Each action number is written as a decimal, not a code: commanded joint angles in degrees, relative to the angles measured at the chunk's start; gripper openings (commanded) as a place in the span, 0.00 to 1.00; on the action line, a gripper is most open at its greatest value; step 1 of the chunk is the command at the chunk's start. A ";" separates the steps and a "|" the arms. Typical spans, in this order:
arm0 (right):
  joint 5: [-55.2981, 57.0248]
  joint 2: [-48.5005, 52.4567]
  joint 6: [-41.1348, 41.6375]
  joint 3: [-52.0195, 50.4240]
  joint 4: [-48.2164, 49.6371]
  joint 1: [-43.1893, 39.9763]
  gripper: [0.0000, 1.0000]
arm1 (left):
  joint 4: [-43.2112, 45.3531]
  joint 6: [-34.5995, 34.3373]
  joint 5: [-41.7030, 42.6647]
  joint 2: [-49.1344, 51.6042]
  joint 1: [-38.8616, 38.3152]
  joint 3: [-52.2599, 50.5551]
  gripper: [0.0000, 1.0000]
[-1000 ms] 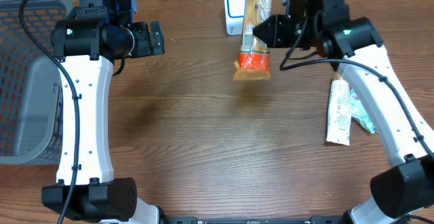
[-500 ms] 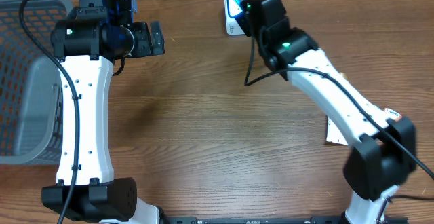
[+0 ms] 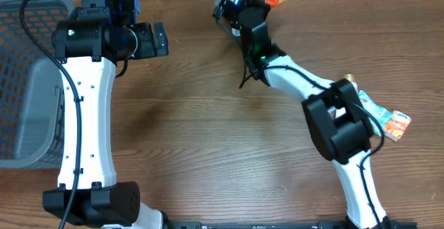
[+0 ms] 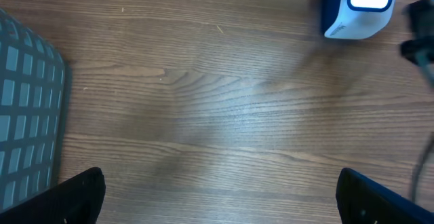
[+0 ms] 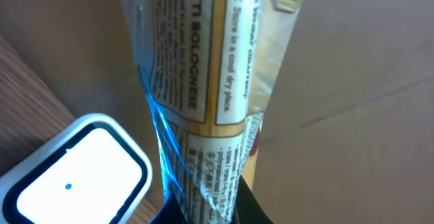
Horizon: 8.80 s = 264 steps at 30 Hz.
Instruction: Scan the item barcode
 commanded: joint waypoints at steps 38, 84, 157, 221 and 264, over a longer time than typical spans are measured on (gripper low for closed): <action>-2.97 -9.73 4.00 2.80 -13.29 0.22 0.04 | 0.11 0.85 -0.35 0.17 -0.13 0.24 1.00; -35.28 -37.57 63.43 -7.45 -100.37 -23.21 0.41 | 0.11 0.85 -0.35 0.17 -0.13 0.24 1.00; -30.99 -135.60 63.56 -99.21 -33.11 -23.67 1.00 | 0.11 0.85 -0.35 0.17 -0.13 0.24 1.00; -30.99 -135.56 63.56 -99.21 -33.14 -23.69 1.00 | 68.43 15.91 1.38 -63.01 0.74 -80.89 1.00; -30.99 -135.56 63.56 -99.21 -33.14 -23.69 1.00 | 68.13 17.18 1.77 -97.42 0.15 -111.06 1.00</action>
